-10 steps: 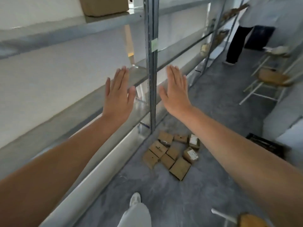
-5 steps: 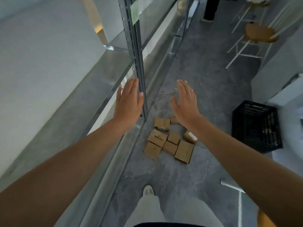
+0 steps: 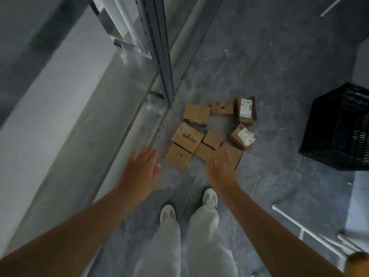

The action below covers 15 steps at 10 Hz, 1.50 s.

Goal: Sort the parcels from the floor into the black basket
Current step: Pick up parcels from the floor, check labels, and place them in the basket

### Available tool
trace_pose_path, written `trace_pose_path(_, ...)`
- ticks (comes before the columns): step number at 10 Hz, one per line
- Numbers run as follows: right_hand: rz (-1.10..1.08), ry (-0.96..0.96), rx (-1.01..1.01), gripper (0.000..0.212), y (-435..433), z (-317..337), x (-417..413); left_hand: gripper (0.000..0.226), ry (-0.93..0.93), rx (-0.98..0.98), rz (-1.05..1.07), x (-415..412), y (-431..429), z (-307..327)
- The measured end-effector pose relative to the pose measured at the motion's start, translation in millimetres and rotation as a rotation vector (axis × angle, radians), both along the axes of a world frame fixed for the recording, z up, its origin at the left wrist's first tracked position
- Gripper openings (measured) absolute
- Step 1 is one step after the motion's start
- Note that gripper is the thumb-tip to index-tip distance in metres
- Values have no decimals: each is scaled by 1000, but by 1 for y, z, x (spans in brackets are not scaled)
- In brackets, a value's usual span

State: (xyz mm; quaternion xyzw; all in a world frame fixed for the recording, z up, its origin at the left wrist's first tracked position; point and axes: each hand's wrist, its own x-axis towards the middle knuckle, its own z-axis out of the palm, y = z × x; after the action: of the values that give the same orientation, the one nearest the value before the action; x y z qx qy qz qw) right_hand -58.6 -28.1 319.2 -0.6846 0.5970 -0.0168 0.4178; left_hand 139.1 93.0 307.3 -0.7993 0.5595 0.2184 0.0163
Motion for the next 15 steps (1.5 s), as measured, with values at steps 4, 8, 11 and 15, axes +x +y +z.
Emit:
trace_pose_path(4, -142, 149, 621, 36, -26, -352, 39, 14, 329, 338, 482, 25, -70, -327)
trace_pose_path(8, -661, -126, 902, 45, -33, -424, 65, 63, 816, 235, 931, 16, -78, -398)
trace_pose_path(11, -616, -293, 760, 46, -89, -201, 89, 32, 845, 5, 1056, 37, -97, -168)
trace_pose_path(15, -119, -738, 521, 27, -169, 162, 80, 34, 703, -614, 875, 31, -123, 223)
